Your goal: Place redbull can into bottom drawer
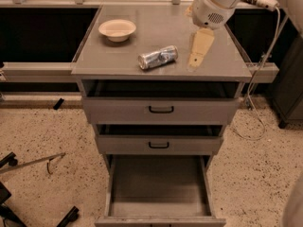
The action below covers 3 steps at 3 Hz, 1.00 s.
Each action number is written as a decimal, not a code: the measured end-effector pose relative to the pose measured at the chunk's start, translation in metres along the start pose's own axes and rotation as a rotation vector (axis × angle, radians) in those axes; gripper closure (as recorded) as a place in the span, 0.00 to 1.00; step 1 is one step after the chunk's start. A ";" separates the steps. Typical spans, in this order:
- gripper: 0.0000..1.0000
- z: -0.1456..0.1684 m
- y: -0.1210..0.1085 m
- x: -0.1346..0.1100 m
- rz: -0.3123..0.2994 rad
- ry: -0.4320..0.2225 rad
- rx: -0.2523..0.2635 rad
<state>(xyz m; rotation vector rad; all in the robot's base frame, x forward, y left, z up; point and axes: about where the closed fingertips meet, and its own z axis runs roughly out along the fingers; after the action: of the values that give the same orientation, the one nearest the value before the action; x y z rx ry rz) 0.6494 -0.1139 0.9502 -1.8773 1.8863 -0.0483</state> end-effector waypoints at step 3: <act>0.00 0.136 -0.044 -0.070 -0.139 -0.094 -0.152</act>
Offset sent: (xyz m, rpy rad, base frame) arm 0.0990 0.1289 -0.0945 0.0484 0.1340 0.2704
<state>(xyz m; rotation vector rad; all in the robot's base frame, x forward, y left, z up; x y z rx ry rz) 0.7347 -0.0088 0.8666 -2.0724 1.7375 0.1398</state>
